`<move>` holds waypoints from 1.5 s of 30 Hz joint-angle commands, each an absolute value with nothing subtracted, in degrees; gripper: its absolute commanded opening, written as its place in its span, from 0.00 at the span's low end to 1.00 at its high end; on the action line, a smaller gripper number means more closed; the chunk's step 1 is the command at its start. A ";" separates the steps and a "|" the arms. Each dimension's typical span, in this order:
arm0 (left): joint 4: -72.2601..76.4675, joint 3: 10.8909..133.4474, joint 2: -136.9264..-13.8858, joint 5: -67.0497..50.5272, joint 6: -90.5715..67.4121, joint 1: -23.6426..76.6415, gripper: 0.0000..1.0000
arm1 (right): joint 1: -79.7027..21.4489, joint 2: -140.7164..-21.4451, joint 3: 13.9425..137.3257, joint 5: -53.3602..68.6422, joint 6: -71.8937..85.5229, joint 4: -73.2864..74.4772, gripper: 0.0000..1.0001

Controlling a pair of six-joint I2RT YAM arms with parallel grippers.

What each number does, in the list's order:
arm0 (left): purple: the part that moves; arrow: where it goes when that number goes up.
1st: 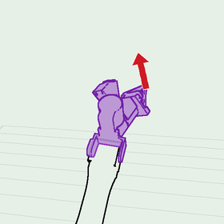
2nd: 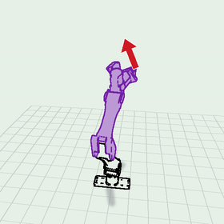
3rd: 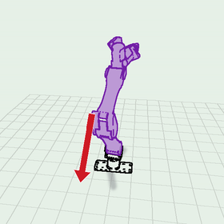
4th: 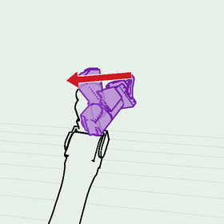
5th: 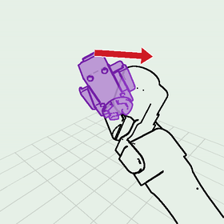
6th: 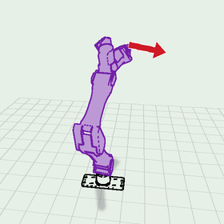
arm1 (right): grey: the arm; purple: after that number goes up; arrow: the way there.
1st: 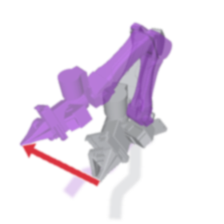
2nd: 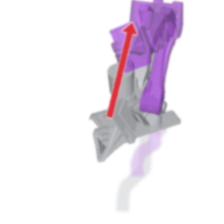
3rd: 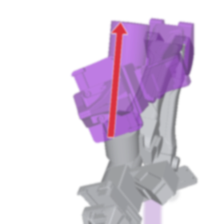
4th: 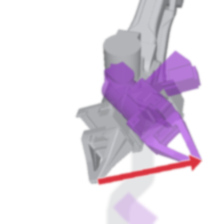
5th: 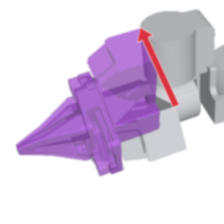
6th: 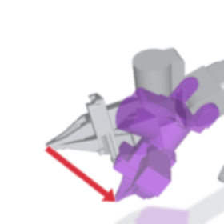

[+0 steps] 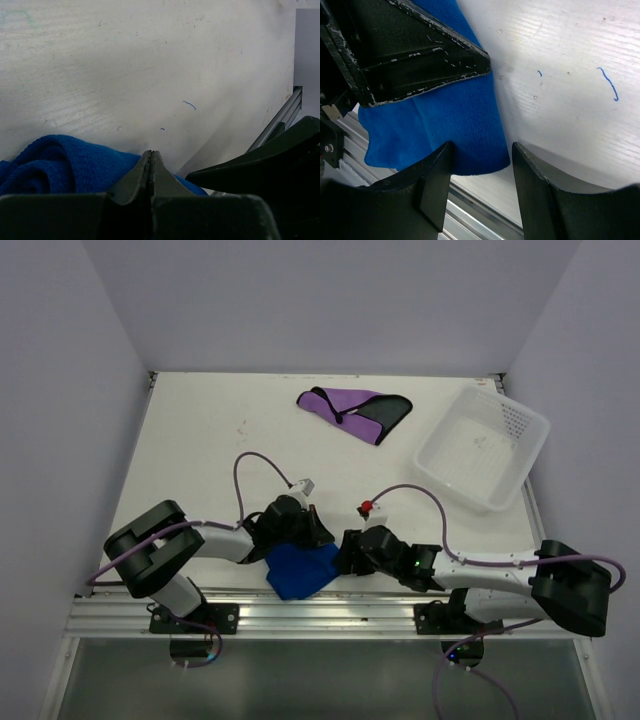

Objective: Roll the towels
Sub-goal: Roll the towel

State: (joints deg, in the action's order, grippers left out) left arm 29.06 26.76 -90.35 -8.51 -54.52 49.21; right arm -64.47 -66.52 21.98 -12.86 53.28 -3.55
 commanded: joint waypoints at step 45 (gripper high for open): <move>-4.92 46.49 -81.12 11.78 -41.22 49.48 0.00 | -86.75 -87.35 48.41 -51.41 58.08 33.74 0.00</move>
State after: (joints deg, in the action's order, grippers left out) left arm -2.59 43.55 -83.13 9.65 -43.20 50.00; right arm -85.82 -85.03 45.23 -42.22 54.06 25.91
